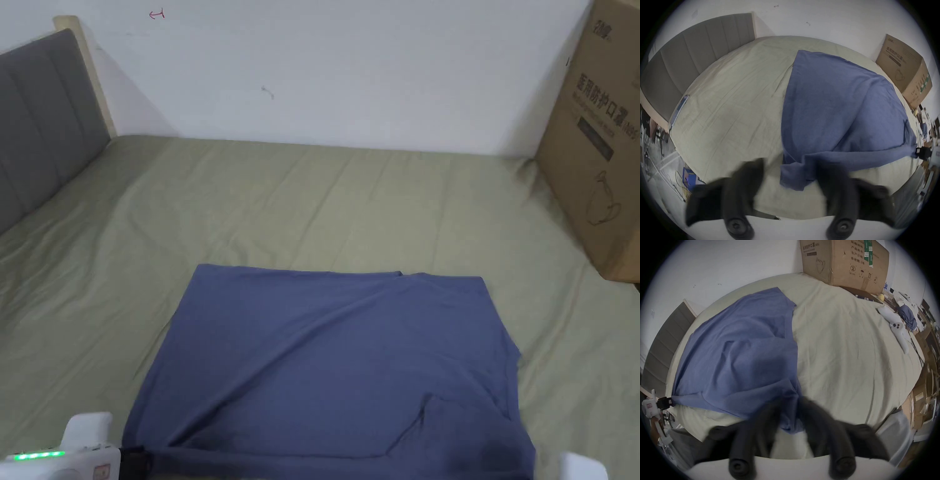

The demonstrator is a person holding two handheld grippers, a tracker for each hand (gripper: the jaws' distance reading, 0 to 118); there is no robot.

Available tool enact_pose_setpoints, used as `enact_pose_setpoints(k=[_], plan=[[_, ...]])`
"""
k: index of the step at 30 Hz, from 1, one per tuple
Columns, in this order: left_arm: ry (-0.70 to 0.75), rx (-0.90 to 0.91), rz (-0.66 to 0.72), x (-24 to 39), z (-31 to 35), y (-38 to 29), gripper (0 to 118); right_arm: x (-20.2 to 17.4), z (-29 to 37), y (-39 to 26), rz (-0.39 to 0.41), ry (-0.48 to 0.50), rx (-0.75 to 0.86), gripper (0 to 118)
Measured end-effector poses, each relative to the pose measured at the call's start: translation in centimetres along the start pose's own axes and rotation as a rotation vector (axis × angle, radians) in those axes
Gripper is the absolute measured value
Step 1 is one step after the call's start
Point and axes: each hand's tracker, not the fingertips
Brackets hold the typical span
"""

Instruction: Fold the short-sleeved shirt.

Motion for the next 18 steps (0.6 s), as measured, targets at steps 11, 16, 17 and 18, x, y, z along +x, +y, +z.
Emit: enact_pose_setpoints(k=[11,16,17,18], plan=[[-0.217,0.598,-0.036,6.0,14.8,8.9,97,-4.9,14.7,9.5,0.103,0.103,0.626,104],[-0.172,0.795,-0.123,9.5,18.2,11.2,96,-8.1,18.9,11.0,0.151,0.061,0.846,104],[-0.171,0.802,-0.131,10.2,18.5,11.4,96,-8.7,19.2,11.0,0.163,0.043,0.872,104],[-0.170,0.817,-0.142,10.5,18.5,11.6,96,-9.2,19.5,11.0,0.179,0.032,0.883,104]])
